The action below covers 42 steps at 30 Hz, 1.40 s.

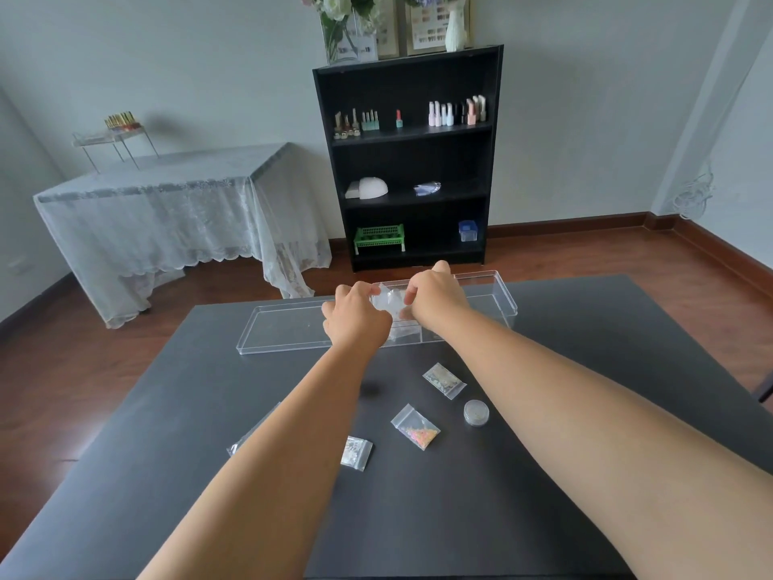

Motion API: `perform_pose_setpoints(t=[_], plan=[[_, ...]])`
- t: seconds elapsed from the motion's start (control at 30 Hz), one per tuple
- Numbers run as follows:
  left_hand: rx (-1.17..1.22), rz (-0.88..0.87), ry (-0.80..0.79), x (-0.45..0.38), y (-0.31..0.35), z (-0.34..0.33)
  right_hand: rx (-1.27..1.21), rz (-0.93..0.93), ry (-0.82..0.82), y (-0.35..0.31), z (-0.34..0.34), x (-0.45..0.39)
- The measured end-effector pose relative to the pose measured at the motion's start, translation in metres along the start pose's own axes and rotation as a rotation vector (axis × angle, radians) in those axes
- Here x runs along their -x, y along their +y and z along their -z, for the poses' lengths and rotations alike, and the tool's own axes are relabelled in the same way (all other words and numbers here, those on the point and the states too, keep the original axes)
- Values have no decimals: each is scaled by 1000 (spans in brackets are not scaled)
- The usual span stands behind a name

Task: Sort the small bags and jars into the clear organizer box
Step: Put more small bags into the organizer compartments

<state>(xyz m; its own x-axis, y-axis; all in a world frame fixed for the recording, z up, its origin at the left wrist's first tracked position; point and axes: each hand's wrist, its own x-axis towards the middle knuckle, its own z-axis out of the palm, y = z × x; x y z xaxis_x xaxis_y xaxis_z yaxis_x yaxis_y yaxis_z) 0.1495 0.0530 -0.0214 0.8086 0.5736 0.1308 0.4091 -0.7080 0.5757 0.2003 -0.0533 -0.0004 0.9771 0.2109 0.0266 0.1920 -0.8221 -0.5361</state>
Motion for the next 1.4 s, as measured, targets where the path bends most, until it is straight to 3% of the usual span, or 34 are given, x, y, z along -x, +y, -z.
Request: perform_pose_setpoints(t=[0.2, 0.43, 1.0, 1.2, 1.4], plan=[[144, -42, -45, 0, -4, 4, 236, 11, -83, -2, -4, -11], [181, 23, -212, -12, 2, 15, 361, -43, -177, -11, -5, -21], [166, -215, -116, -9, -15, 37, 88, 50, -97, -2, 10, -5], [181, -226, -4, 3, -41, 70, -40, 122, -44, 4, 16, 8], [145, -214, -13, 27, -83, 103, -161, 171, 15, 15, 21, 22]])
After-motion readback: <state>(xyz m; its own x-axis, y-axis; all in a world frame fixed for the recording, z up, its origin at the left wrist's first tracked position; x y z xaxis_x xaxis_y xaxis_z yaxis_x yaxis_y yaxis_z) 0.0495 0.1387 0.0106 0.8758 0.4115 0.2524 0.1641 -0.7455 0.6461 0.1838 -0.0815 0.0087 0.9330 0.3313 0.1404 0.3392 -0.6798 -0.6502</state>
